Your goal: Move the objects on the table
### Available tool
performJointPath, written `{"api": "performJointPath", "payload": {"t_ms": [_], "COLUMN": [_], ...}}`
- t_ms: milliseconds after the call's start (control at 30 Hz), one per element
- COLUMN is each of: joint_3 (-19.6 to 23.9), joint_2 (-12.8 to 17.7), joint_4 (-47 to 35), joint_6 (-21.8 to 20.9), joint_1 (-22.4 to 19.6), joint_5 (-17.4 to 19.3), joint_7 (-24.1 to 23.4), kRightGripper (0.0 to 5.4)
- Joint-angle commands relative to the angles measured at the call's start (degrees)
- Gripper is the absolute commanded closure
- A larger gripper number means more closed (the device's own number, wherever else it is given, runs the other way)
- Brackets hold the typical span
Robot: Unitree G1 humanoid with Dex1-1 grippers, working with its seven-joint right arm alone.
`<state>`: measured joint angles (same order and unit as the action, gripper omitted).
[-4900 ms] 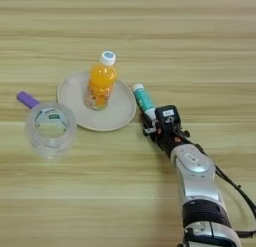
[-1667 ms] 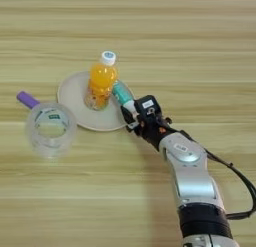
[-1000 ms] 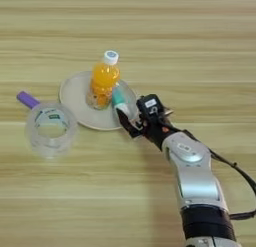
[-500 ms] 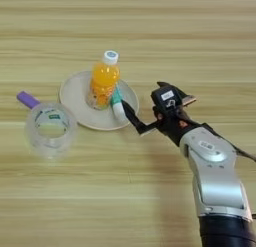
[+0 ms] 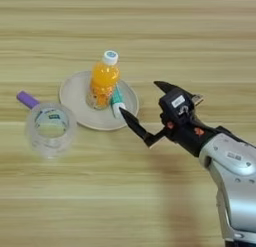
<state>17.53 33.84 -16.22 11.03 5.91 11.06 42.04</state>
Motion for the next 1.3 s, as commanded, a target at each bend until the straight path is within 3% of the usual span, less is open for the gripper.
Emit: {"api": "performJointPath", "payload": {"t_ms": [33, 467, 733, 1033, 1300], "joint_3": [0.6, -2.0, -9.5, -18.2, -24.4], "joint_2": [3.1, 2.6, 2.9, 5.8, 7.1], "joint_4": [-3.3, -4.0, -5.9, -9.9, -9.9], "joint_6": [-1.7, -3.1, -3.8, -2.9, -3.2], "joint_1": [-1.9, -2.5, -4.9, -11.2, -14.0], "joint_5": [0.3, -0.6, -3.0, -8.1, -11.9], "joint_7": [0.3, 2.3, 5.1, 9.8, 13.9], "kRightGripper": [0.05, 0.05, 0.05, 0.05, 0.05]}}
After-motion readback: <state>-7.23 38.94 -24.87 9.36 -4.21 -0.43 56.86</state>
